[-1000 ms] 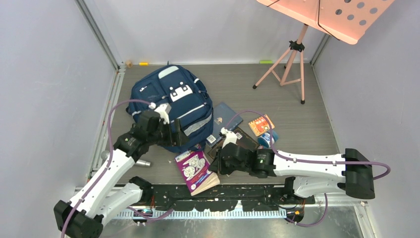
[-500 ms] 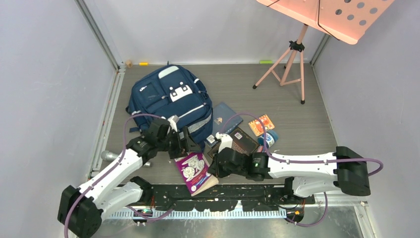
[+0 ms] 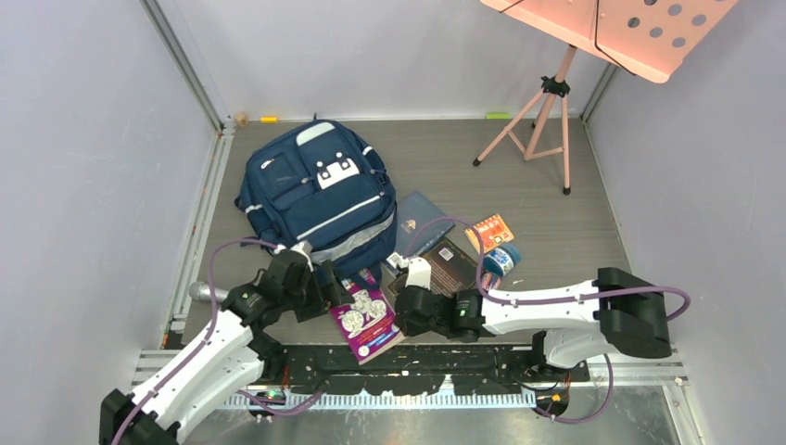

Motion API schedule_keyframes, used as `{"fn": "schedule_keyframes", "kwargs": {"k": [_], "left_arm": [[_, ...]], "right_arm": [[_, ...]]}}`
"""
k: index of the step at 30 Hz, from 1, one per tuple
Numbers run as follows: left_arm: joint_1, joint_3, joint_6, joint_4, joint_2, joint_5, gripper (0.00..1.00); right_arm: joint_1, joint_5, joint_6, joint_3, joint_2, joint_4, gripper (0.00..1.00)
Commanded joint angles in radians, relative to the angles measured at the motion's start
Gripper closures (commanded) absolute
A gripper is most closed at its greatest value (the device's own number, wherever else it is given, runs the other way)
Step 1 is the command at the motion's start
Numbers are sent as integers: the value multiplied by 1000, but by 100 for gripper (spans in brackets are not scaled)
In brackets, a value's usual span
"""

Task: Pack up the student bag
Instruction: Pick up the book from the center of the board.

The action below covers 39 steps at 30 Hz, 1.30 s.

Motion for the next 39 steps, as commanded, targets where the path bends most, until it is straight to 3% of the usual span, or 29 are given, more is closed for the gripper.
{"fn": "schedule_keyframes", "kwargs": {"k": [1, 3, 5, 7, 9, 13, 17, 24, 29, 34, 38, 39], "left_arm": [[-2, 5, -41, -170, -94, -185, 12], [-2, -19, -57, -178, -119, -217, 8], [-2, -57, -86, -140, -115, -172, 8], [-2, -95, -112, -95, -91, -119, 8], [-2, -118, -126, -39, -64, -90, 8], [-1, -141, -146, 18, -45, -78, 8], [-2, -193, -198, 105, -59, -52, 16], [-2, -225, -223, 151, -73, -38, 34], [-2, -249, -225, 190, -55, 1, 51], [-1, -250, -218, 206, -50, 23, 70], [-1, -248, -212, 197, -56, 29, 72], [-1, -244, -206, 188, -60, 22, 72]], "right_arm": [[-13, 33, 37, 23, 44, 60, 100], [-30, -1, 36, 24, 64, 70, 97], [-51, -40, 25, 25, 78, 83, 82], [-78, -89, 5, 26, 85, 99, 56], [-113, -134, -31, 24, 86, 122, 44], [-175, -242, -95, 17, 94, 167, 33], [-246, -368, -135, 12, 134, 221, 31], [-262, -524, -135, 39, 282, 323, 34], [-263, -628, -45, 27, 389, 442, 34], [-258, -700, 115, -8, 474, 690, 38], [-249, -675, 141, -1, 475, 713, 49], [-249, -669, 142, -1, 463, 699, 56]]}}
